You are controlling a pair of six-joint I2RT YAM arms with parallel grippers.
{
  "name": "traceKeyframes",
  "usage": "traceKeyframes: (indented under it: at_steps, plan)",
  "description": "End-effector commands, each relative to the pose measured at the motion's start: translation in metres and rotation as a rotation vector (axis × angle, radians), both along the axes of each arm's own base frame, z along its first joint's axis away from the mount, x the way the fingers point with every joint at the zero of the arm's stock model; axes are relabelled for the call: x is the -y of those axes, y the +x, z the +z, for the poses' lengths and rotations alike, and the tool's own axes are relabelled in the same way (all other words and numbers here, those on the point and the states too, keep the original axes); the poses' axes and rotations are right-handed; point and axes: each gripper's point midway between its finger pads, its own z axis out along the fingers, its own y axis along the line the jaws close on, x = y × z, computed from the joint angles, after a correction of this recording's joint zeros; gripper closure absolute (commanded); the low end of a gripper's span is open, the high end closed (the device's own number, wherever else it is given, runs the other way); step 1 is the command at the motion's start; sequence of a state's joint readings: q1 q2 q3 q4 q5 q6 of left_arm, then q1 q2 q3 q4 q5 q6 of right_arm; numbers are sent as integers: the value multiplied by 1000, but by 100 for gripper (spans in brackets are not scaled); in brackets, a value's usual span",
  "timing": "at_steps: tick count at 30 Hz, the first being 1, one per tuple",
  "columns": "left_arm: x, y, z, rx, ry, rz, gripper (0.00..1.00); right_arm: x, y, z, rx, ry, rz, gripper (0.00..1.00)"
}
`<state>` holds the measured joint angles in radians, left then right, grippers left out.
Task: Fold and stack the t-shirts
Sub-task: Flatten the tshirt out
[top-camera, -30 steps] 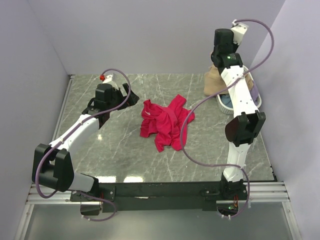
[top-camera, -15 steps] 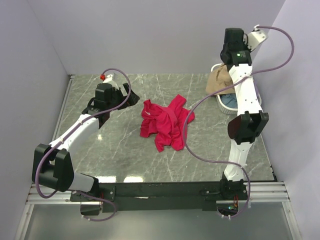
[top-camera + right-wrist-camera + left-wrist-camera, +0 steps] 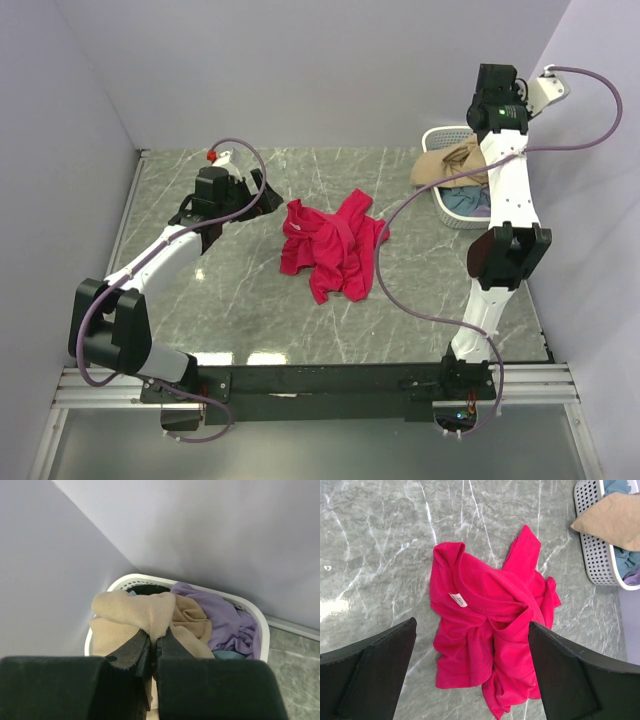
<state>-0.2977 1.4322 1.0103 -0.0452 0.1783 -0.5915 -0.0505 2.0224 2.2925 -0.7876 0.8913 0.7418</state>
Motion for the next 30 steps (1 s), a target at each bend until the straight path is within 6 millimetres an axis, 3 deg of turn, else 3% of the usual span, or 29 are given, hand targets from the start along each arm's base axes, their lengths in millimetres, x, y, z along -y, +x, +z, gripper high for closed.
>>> traceKeyframes:
  at_steps: [1,4,5,6,10,11,13,14,16,17,18,19,20,21,22,23,24,28,30]
  plan:
    - [7,6,29,78,-28,-24,1,5,-4,-12,21,15,-62,100]
    - [8,5,30,78,-25,-31,1,3,0,-45,-39,41,-64,92]
    - [7,5,29,75,-23,-31,1,1,3,-59,-59,55,-56,79]
    - [7,5,29,74,-20,-29,0,1,5,-69,-77,64,-58,73]
    - [7,3,30,73,-17,-35,1,-1,-1,-92,-130,100,-74,67]
    - [7,3,29,72,-16,-36,0,-2,-3,-97,-129,109,-85,46]
    - [7,3,29,72,-13,-37,1,0,-12,-87,-104,103,-99,20]
    - [7,3,29,71,-12,-37,1,1,-18,-93,-115,99,-107,4]
    - [7,3,30,73,-14,-35,0,0,-22,-67,-28,90,-85,2]
    - [7,3,29,72,-16,-36,1,-1,-29,-77,-62,80,-71,0]
    - [8,4,29,71,-18,-38,1,-5,-38,-56,-11,73,-52,0]
    - [8,4,30,73,-21,-39,1,-8,-32,-39,72,60,-21,0]
    - [9,4,31,75,-24,-41,1,-17,-38,-52,18,31,24,0]
    - [9,4,30,75,-21,-40,1,-23,-49,-25,85,12,55,0]
    - [8,5,30,74,-18,-37,1,-28,-44,-4,182,-13,93,0]
    - [6,6,31,76,-13,-26,1,-41,-47,-14,125,-53,160,0]
    - [6,6,29,74,-9,-22,1,-52,-54,6,173,-67,197,0]
    - [4,7,29,75,-3,-16,1,-83,-53,25,139,-128,355,0]
    - [4,7,28,75,-2,-14,1,-118,-42,32,125,-110,524,0]
